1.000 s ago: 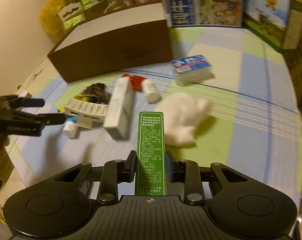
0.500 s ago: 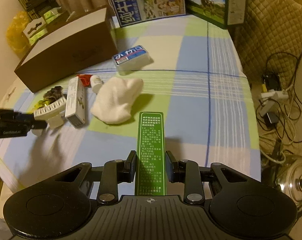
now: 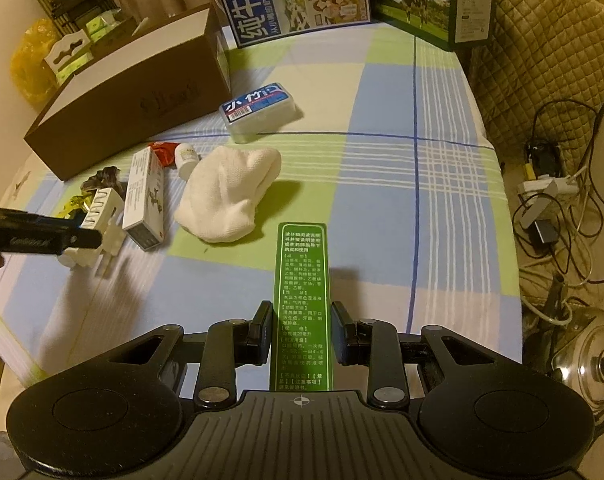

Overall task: Organize objects
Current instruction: 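Grasp the white plastic blister tray with the left tool while the right tool lifts the green box, then carry the blister tray and green box over the brown box with both tools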

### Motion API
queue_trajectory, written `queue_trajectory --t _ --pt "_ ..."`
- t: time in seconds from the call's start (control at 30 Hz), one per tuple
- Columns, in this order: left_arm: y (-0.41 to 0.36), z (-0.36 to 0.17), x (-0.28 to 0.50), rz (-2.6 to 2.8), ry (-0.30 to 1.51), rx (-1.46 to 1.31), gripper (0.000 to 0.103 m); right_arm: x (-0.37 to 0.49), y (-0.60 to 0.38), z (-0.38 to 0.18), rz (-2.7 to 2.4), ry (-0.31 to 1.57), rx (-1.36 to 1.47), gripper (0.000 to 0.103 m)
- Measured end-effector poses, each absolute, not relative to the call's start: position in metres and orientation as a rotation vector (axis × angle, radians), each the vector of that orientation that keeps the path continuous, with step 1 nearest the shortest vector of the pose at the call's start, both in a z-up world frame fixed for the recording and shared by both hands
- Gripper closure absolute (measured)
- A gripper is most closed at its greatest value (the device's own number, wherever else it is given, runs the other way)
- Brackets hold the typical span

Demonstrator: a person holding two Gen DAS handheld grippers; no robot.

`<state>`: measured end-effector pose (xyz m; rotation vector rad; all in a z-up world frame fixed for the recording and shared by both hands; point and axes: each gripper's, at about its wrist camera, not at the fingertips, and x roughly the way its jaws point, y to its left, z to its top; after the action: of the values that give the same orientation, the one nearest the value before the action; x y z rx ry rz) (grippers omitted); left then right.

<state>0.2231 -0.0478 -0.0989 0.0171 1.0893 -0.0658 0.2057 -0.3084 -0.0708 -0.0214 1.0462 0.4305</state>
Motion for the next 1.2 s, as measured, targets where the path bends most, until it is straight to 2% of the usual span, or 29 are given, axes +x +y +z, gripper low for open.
queue_trajectory --t 0.13,0.2,0.23,0.27,0.47,0.73,1.2 --pt "-0.048 -0.106 0.235 -0.052 1.116 -0.001 0.063 0.208 -0.307 -0.073 0.432 1.047 -0.025 0.076" --pt "-0.047 -0.108 0.238 -0.047 1.125 -0.018 0.07 0.208 -0.305 -0.073 0.433 1.047 -0.029 0.076" --pt "-0.047 -0.107 0.238 -0.048 1.125 -0.022 0.078 0.208 -0.305 -0.072 0.431 1.046 -0.028 0.076" --pt "-0.047 -0.107 0.237 -0.05 1.124 -0.026 0.08 0.207 -0.305 -0.072 0.43 1.045 -0.026 0.076" --pt "-0.042 -0.096 0.225 -0.048 1.094 -0.063 0.08 0.208 -0.305 -0.065 0.419 1.032 -0.02 0.076" --pt "-0.014 -0.052 0.217 -0.039 0.991 -0.134 0.08 0.223 -0.287 -0.036 0.46 0.986 0.013 0.076" --pt "0.052 0.02 0.294 0.036 0.826 -0.173 0.08 0.31 -0.168 0.035 0.644 0.8 0.014 0.076"
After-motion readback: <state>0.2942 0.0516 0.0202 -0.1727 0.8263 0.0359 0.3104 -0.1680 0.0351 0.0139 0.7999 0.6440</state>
